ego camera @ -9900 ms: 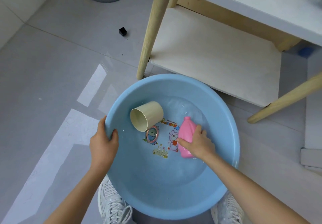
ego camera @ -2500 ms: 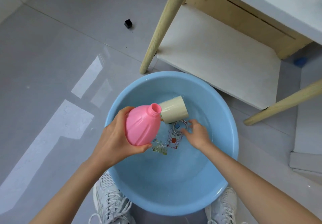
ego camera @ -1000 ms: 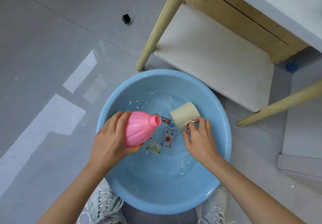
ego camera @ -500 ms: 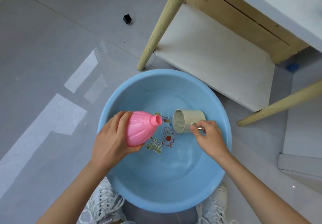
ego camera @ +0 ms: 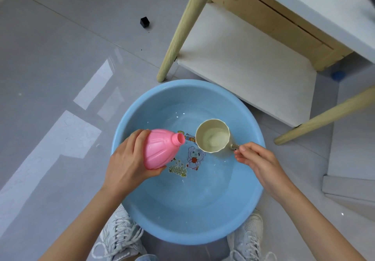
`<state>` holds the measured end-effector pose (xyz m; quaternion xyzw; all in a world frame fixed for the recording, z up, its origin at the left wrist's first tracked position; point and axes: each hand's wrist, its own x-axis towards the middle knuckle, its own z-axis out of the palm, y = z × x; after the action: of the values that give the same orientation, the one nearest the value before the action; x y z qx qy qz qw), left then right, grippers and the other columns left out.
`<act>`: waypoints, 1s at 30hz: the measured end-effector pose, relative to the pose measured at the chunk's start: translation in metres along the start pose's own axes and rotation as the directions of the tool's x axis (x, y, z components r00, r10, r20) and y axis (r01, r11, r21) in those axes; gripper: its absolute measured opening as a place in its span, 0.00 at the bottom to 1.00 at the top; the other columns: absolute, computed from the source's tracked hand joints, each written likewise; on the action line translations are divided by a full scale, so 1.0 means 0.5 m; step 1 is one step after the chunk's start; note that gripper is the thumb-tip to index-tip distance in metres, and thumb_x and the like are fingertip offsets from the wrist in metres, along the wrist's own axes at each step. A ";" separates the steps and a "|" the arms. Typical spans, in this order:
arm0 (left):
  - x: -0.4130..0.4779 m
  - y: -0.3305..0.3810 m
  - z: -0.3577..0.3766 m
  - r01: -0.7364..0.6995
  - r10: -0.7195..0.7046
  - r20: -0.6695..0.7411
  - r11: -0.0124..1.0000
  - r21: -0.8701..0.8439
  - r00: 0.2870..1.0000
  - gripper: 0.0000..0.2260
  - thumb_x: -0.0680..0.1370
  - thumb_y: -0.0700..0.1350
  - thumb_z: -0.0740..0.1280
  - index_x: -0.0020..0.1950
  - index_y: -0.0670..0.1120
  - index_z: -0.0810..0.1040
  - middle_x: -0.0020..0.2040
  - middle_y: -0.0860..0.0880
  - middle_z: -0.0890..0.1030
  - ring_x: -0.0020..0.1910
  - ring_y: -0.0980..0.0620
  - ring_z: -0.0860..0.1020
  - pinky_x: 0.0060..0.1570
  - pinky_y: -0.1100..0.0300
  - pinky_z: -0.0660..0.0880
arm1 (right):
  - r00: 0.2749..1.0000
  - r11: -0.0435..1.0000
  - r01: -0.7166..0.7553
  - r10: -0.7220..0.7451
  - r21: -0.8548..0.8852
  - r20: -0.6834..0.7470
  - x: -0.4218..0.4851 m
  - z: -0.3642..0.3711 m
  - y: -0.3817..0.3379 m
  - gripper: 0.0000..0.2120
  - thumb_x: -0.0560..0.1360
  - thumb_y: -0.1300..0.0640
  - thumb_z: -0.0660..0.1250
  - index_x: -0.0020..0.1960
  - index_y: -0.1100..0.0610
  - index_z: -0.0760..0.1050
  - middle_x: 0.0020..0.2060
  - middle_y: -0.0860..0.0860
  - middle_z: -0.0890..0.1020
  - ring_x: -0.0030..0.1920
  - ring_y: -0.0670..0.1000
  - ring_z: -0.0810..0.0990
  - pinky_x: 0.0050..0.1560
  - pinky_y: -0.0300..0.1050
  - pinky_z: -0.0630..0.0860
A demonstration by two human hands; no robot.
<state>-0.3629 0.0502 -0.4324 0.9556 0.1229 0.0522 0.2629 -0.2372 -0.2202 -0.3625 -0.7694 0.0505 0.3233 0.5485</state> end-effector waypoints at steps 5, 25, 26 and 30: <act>-0.001 0.003 -0.003 0.013 -0.013 0.002 1.000 -0.001 1.000 0.43 0.53 0.57 0.82 0.61 0.42 0.70 0.56 0.45 0.78 0.49 0.44 0.78 0.41 0.55 0.77 | 0.991 0.971 0.079 -0.101 0.225 0.085 -0.034 0.009 -0.033 0.24 0.55 0.34 0.78 0.36 0.54 0.81 0.37 0.52 0.81 0.45 0.49 0.80 0.52 0.40 0.78; -0.005 0.007 -0.016 0.021 -0.021 0.002 0.999 -0.028 1.000 0.44 0.52 0.60 0.81 0.60 0.43 0.69 0.53 0.46 0.80 0.43 0.44 0.81 0.37 0.56 0.77 | 0.957 0.952 0.278 -0.263 -0.131 0.119 -0.050 0.062 -0.108 0.07 0.71 0.54 0.66 0.37 0.46 0.81 0.50 0.47 0.81 0.51 0.47 0.81 0.51 0.32 0.74; -0.005 0.008 -0.017 0.025 -0.025 0.002 0.999 -0.025 1.000 0.44 0.52 0.60 0.81 0.60 0.44 0.69 0.53 0.46 0.80 0.43 0.44 0.81 0.36 0.56 0.76 | 0.954 0.947 0.289 -0.274 -0.138 0.119 -0.050 0.063 -0.111 0.06 0.71 0.53 0.67 0.38 0.45 0.81 0.49 0.46 0.81 0.52 0.47 0.81 0.51 0.32 0.73; -0.005 0.006 -0.017 0.034 -0.034 0.011 0.999 -0.034 0.999 0.44 0.52 0.60 0.81 0.61 0.45 0.68 0.53 0.47 0.80 0.43 0.45 0.81 0.34 0.57 0.76 | 0.936 0.918 0.346 -0.323 -0.195 0.139 -0.048 0.065 -0.118 0.05 0.68 0.43 0.67 0.39 0.42 0.80 0.50 0.42 0.81 0.54 0.47 0.80 0.54 0.33 0.72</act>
<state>-0.3659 0.0512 -0.4238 0.9489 0.1369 0.0446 0.2807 -0.2450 -0.1750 -0.3075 -0.8038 -0.1460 0.2678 0.5107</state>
